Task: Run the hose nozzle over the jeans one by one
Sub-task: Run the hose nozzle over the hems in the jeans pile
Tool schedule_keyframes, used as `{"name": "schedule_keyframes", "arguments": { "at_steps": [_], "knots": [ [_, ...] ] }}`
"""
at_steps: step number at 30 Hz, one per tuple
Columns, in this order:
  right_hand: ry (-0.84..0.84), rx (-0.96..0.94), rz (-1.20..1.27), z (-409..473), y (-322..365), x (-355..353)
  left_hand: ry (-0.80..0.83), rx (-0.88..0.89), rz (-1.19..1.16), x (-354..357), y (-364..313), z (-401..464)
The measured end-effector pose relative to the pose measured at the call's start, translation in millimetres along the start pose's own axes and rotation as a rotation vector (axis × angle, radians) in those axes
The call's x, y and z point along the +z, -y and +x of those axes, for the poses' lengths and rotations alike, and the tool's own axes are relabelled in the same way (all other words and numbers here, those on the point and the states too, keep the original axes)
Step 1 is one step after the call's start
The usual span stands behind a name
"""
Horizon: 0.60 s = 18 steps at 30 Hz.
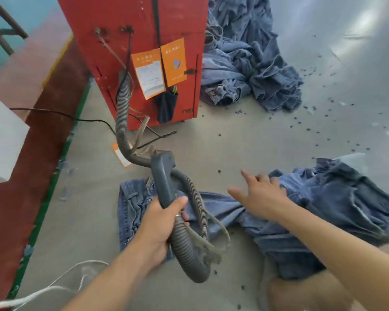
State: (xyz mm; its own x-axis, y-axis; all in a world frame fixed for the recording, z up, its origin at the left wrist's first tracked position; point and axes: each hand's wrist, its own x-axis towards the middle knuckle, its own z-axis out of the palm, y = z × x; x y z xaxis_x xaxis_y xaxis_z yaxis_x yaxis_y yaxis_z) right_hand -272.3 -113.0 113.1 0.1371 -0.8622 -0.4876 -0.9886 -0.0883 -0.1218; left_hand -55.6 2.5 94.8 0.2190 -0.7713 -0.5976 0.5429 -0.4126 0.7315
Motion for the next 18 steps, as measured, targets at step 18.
{"name": "schedule_keyframes", "arguments": {
  "at_steps": [18],
  "knots": [
    [-0.163, 0.519, 0.364, -31, -185, 1, 0.177, 0.093, 0.488, 93, 2, 4]
  ]
}}
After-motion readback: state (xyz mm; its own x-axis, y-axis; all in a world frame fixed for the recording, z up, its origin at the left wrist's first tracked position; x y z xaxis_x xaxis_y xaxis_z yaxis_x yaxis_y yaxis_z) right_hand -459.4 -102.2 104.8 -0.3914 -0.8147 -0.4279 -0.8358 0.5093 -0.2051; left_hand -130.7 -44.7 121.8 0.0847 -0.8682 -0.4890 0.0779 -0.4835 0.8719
